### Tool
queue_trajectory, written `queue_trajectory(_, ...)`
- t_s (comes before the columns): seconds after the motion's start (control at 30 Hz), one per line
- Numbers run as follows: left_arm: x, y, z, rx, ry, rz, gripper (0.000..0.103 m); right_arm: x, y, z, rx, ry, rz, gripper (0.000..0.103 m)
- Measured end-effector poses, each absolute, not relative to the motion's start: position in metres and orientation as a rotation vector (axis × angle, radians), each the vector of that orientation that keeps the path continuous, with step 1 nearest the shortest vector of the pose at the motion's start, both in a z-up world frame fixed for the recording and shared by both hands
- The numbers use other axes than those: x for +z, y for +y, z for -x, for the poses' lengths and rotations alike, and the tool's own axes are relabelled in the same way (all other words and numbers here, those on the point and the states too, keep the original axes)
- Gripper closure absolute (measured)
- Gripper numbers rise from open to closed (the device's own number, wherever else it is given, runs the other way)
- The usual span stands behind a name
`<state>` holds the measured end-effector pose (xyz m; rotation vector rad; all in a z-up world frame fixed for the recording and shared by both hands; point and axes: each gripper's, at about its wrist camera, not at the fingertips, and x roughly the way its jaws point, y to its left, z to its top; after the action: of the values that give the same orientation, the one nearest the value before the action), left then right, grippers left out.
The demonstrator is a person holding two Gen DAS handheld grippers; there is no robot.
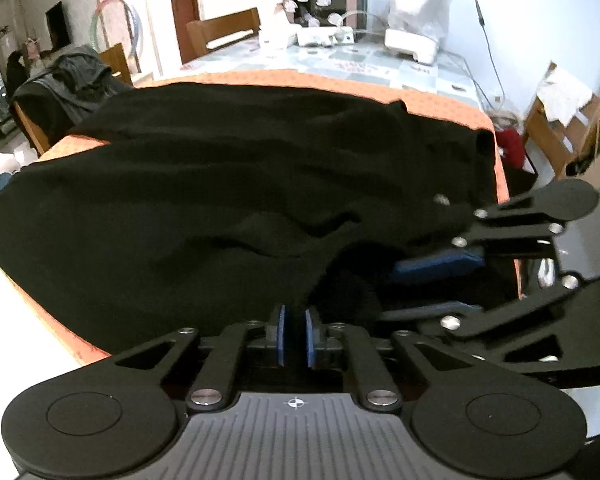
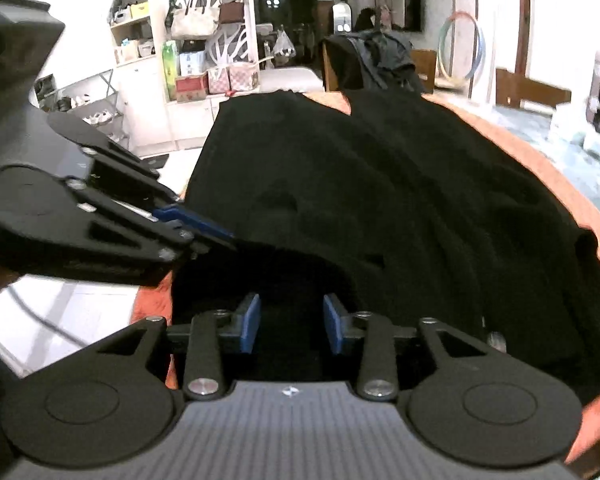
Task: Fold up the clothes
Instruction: 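Open both grippers and pull them back to view the folded garment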
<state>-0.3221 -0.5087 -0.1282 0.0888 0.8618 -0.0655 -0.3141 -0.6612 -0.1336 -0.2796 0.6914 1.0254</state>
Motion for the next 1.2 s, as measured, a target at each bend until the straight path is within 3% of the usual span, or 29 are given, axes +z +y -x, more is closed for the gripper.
queue_trajectory(0.07, -0.136, -0.512, 0.323, -0.081, 0.878, -0.109, 0.082, -0.144, -0.669, 0.319, 0.993, 0.763, 0.315, 0.065)
queue_trajectory(0.23, -0.153, -0.528, 0.335, -0.125, 0.901, -0.224, 0.049, -0.138, -0.677, 0.329, 0.96, 0.786, 0.318, 0.066)
queue_trajectory(0.37, -0.15, -0.527, 0.344, -0.124, 0.896, -0.209, 0.047, -0.123, -0.677, 0.328, 0.928, 0.717, 0.287, 0.065)
queue_trajectory(0.57, -0.12, -0.503, 0.364, -0.029, 0.872, -0.092, 0.039, -0.142, -0.673, 0.33, 0.929, 0.774, 0.375, 0.064)
queue_trajectory(0.77, -0.087, -0.463, 0.377, 0.116, 0.871, -0.052, 0.034, -0.098, -0.684, 0.325, 0.937, 0.757, 0.282, 0.063)
queue_trajectory(1.2, -0.053, -0.285, 0.386, 0.06, 0.79, -0.024, 0.007, -0.01, -0.612, 0.315, 0.747, 0.659, 0.064, 0.042)
